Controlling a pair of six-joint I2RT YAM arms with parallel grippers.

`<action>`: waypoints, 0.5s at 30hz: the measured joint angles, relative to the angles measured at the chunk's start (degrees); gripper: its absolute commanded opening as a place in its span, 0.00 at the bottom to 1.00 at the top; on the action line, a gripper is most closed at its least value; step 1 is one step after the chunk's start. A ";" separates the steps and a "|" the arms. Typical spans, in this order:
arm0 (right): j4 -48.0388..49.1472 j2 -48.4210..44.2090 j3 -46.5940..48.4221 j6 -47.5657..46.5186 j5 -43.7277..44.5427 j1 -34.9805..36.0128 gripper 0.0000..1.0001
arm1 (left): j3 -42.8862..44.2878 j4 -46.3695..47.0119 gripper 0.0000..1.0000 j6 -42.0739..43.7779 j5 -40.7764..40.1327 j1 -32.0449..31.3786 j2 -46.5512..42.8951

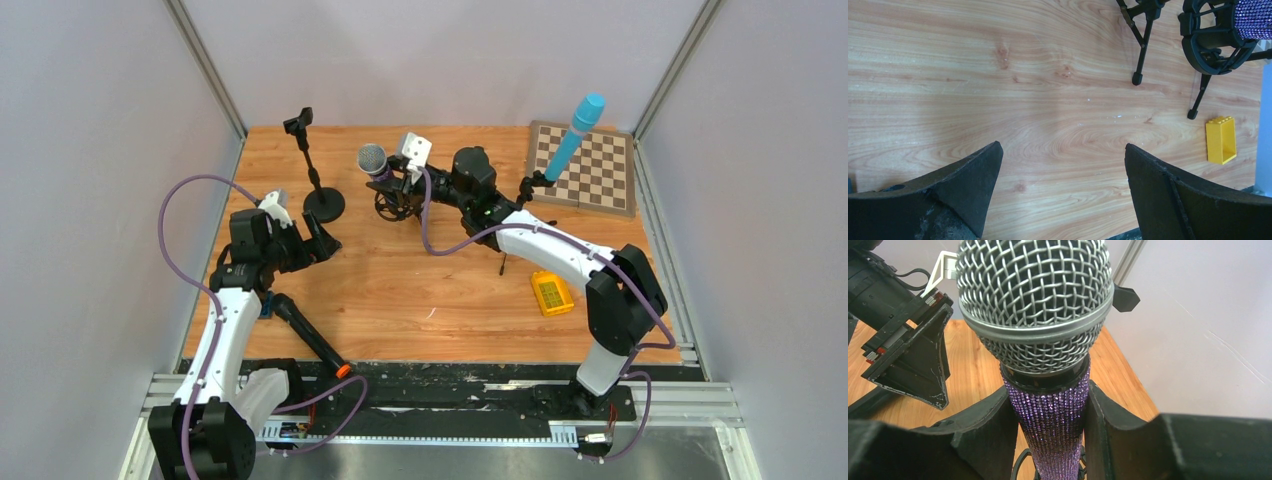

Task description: Attach the microphones to the stand

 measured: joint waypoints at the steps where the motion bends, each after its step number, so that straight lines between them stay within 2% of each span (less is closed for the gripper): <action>1: 0.70 0.00 -0.39 0.04 -0.11 0.00 0.00 | 0.00 0.00 1.00 0.00 0.04 0.00 0.02; 15: 6.05 0.44 -2.64 2.43 -0.07 -0.83 0.00 | -0.02 0.02 1.00 -0.02 0.81 0.02 0.13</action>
